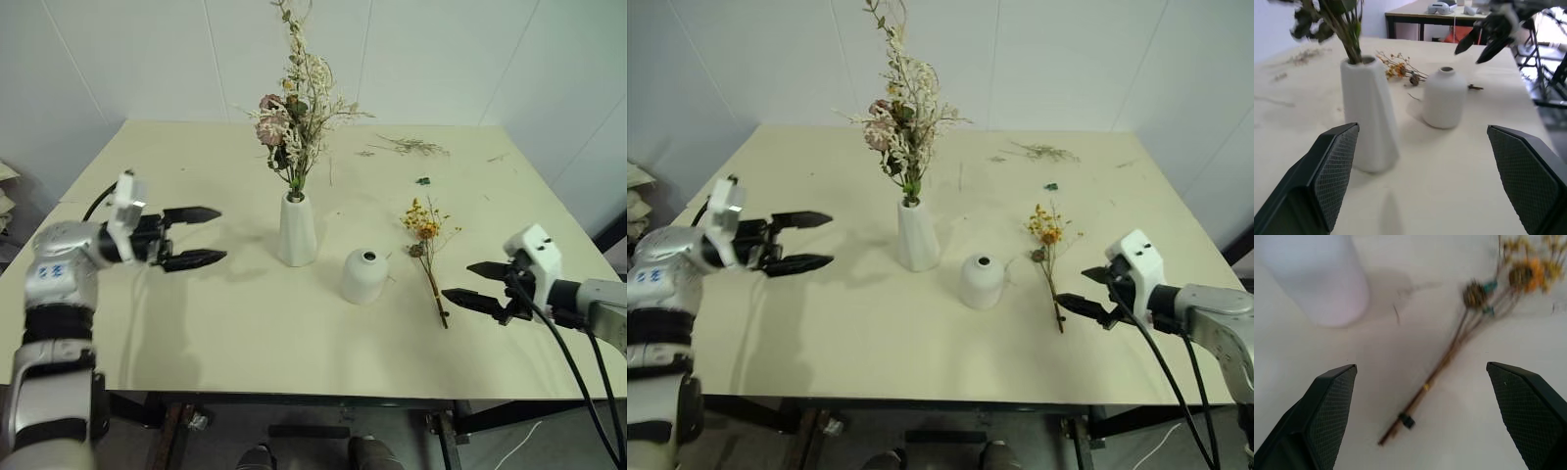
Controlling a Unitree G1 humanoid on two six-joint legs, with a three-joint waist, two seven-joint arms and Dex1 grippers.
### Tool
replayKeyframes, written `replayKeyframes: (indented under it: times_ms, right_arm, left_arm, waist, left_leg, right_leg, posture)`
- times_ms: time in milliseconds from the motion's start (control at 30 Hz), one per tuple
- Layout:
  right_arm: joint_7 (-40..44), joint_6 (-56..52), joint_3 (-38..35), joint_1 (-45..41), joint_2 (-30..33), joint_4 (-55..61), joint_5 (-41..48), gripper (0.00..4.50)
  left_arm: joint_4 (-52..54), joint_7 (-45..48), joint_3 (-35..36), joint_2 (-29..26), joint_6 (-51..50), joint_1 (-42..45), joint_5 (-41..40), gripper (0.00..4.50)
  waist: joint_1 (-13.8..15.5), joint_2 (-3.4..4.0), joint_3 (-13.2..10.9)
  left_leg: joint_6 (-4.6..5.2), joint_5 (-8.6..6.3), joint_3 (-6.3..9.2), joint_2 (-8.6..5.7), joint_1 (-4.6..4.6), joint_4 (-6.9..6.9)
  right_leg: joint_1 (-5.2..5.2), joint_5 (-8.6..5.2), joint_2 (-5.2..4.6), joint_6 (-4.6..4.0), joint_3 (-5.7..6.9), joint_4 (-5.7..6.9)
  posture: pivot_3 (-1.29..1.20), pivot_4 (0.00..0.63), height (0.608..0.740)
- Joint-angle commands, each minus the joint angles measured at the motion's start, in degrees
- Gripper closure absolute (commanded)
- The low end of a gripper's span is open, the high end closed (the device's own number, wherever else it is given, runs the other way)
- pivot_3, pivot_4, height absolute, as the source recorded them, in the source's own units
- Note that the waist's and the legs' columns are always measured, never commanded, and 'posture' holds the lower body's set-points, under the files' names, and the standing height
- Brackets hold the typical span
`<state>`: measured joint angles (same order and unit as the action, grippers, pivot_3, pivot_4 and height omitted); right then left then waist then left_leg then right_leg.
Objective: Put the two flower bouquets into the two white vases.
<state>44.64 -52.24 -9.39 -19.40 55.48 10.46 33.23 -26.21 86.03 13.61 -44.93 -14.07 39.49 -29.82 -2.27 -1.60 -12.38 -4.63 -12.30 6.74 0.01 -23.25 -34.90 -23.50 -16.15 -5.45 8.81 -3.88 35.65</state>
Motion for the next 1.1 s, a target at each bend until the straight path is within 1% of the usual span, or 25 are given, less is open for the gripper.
replayKeyframes:
  times_ms: [33,100,200,333,400,500,633,767,800,867,900,1000,1033,1100]
  right_arm:
    - [-3.04,-5.80,3.26,-5.49,-0.02,-0.87,-1.84,0.00]
    - [-4.66,-9.25,6.04,-9.06,-0.51,-2.67,-3.19,0.00]
    - [-4.57,-10.66,8.75,-12.19,-1.18,-4.63,-4.47,0.00]
    - [-5.95,-14.02,13.09,-15.96,-2.12,-8.58,-7.63,0.00]
    - [-6.10,-14.08,13.87,-17.17,-2.93,-9.94,-8.46,0.00]
    - [-6.24,-14.66,14.62,-18.59,-4.13,-11.28,-9.50,0.00]
    - [-7.47,-16.25,16.49,-20.95,-6.50,-14.10,-11.65,0.00]
    - [-9.13,-17.06,16.29,-22.12,-8.17,-16.52,-13.43,0.00]
    - [-9.67,-17.43,16.13,-22.50,-8.61,-17.28,-13.85,0.39]
    - [-10.00,-17.25,15.94,-22.76,-9.18,-17.90,-14.42,0.85]
    - [-10.17,-17.32,15.82,-22.80,-9.41,-17.94,-14.59,1.23]
    - [-10.48,-17.92,15.15,-22.67,-10.06,-17.36,-14.78,2.15]
    - [-10.64,-18.19,14.90,-22.62,-10.26,-17.13,-14.79,2.54]
    - [-10.94,-18.80,14.37,-22.25,-10.48,-16.46,-14.70,3.09]
  left_arm:
    - [9.34,5.38,4.58,-3.32,-6.40,-4.87,-8.37,0.01]
    - [11.37,5.17,7.21,-4.84,-7.64,-8.00,-10.95,0.01]
    - [13.84,4.18,10.56,-6.34,-8.26,-10.83,-14.06,0.01]
    - [16.82,2.08,13.80,-7.22,-7.62,-13.49,-15.81,0.01]
    - [17.95,1.61,14.70,-7.30,-7.47,-14.26,-16.36,0.01]
    - [18.92,1.39,15.59,-7.40,-7.16,-14.33,-17.09,0.01]
    - [17.70,2.20,16.50,-8.24,-5.51,-13.25,-17.00,0.01]
    - [17.77,0.88,16.29,-8.03,-3.76,-11.50,-16.91,0.01]
    - [17.54,0.80,16.12,-8.03,-3.52,-11.16,-16.84,0.00]
    - [16.88,0.83,15.72,-8.22,-3.16,-10.59,-16.51,0.00]
    - [16.54,0.78,15.60,-8.23,-3.11,-9.97,-16.59,0.00]
    - [16.28,0.34,15.09,-8.16,-3.64,-8.35,-16.93,0.00]
    - [16.14,0.29,14.86,-8.15,-3.74,-8.01,-16.78,0.00]
    - [15.59,0.56,14.37,-8.18,-3.78,-7.65,-16.25,0.00]
  waist:
    - [0.12,0.00,0.00]
    - [-0.06,0.01,0.00]
    - [0.03,0.01,0.00]
    - [0.52,0.01,-0.01]
    - [0.60,0.01,-0.01]
    - [0.56,0.01,-0.01]
    - [0.16,0.01,-0.01]
    - [0.14,0.00,0.00]
    - [0.08,0.00,0.00]
    - [0.06,-0.01,0.01]
    - [0.07,-0.01,0.01]
    - [0.07,-0.02,0.01]
    - [0.03,-0.02,0.01]
    - [-0.12,-0.01,0.01]
  left_leg:
    - [0.00,0.00,0.00,0.01,0.00,0.01]
    - [0.00,0.00,-0.02,0.01,0.00,0.00]
    - [0.00,-0.01,-0.02,0.01,0.01,0.03]
    - [0.00,-0.01,-0.02,-0.01,0.00,0.09]
    - [0.00,-0.01,-0.02,-0.01,-0.01,0.10]
    - [0.00,-0.01,-0.02,-0.01,-0.03,0.15]
    - [0.00,-0.01,-0.03,0.00,0.00,0.22]
    - [0.00,-0.01,-0.03,0.01,0.01,0.29]
    - [0.00,-0.01,-0.03,0.01,0.01,0.29]
    - [0.00,-0.01,-0.05,0.00,0.01,0.29]
    - [0.00,-0.01,-0.04,0.00,0.02,0.28]
    - [0.00,-0.01,-0.04,0.01,0.02,0.29]
    - [0.00,-0.01,-0.04,0.01,0.02,0.29]
    - [0.00,-0.01,-0.04,0.01,0.02,0.29]
  right_leg:
    - [-0.01,-0.01,0.00,-0.01,0.00,0.00]
    - [0.00,-0.02,0.00,-0.05,-0.01,-0.03]
    - [-0.01,-0.26,-0.01,-0.51,0.00,-0.08]
    - [-0.02,-0.26,-0.03,-0.51,0.01,-0.12]
    - [-0.02,-0.26,-0.03,-0.51,0.01,-0.15]
    - [-0.04,-0.25,-0.03,-0.49,0.01,-0.16]
    - [-0.06,-0.25,-0.01,-0.48,0.01,-0.15]
    - [-0.09,-0.18,-0.01,-0.36,0.01,-0.15]
    - [-0.08,-0.18,0.00,-0.35,0.02,-0.16]
    - [-0.08,-0.18,-0.01,-0.36,0.02,-0.16]
    - [-0.07,-0.18,-0.01,-0.36,0.02,-0.16]
    - [-0.08,-0.17,0.00,-0.33,0.02,-0.14]
    - [-0.08,-0.15,0.00,-0.31,0.02,-0.14]
    - [-0.07,-0.08,0.00,-0.17,0.02,-0.14]
  posture:
    - [0.00,0.150,0.740]
    - [0.00,0.150,0.740]
    - [0.00,0.150,0.740]
    - [0.00,0.150,0.740]
    - [0.00,0.150,0.740]
    - [0.00,0.150,0.740]
    - [0.00,0.150,0.740]
    - [0.00,0.150,0.740]
    - [0.00,0.150,0.740]
    - [0.00,0.150,0.740]
    - [0.00,0.150,0.740]
    - [0.00,0.150,0.740]
    - [0.00,0.150,0.740]
    - [0.00,0.150,0.740]
